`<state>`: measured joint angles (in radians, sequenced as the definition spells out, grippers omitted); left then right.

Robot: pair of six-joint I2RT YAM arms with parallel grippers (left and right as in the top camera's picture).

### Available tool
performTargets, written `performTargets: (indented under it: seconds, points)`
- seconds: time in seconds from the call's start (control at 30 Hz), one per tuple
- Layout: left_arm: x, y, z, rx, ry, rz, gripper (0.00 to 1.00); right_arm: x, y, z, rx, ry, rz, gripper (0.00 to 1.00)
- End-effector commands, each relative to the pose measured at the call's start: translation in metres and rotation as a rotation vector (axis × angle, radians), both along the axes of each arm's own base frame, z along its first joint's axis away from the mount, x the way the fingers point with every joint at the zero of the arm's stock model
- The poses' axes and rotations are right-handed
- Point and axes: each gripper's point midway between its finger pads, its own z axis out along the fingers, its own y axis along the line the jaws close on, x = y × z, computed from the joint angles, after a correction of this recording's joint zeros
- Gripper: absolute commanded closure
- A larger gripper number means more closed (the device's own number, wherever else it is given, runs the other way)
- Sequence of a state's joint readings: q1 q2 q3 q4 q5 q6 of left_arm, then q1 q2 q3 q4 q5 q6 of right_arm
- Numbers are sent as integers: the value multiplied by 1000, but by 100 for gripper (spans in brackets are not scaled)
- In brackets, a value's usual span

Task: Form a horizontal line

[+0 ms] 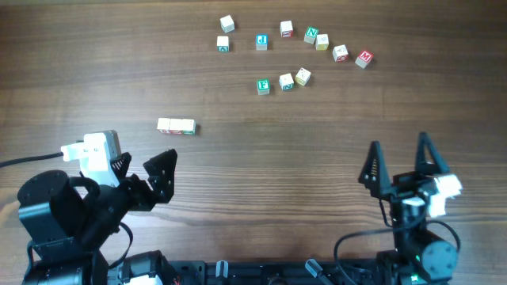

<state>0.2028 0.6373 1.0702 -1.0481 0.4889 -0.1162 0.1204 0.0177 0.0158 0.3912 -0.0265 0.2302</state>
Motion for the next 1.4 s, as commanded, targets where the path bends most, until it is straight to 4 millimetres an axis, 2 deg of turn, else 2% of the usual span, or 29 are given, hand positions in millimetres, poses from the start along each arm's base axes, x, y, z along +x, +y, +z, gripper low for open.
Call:
performTargets:
  seconds: [0.0, 0.1, 0.17, 0.23, 1.07, 1.37]
  points:
    - [-1, -4, 0, 4, -8, -26, 0, 8, 3, -28, -11, 109, 14, 0]
    - [-1, -4, 0, 4, -8, -26, 0, 14, 2, -54, -22, 217, 9, 0]
    - [-1, -4, 0, 4, -8, -26, 0, 18, 3, -85, -27, 343, 13, 0]
    - [-1, -4, 0, 4, -8, -26, 0, 18, 4, -96, 23, 397, 27, 0]
    - [-1, -4, 0, 4, -8, -26, 0, 18, 4, -97, 39, 404, 29, 0]
    - [-4, -15, -1, 15, -8, -80, 0, 18, 4, -97, 39, 404, 30, 0]
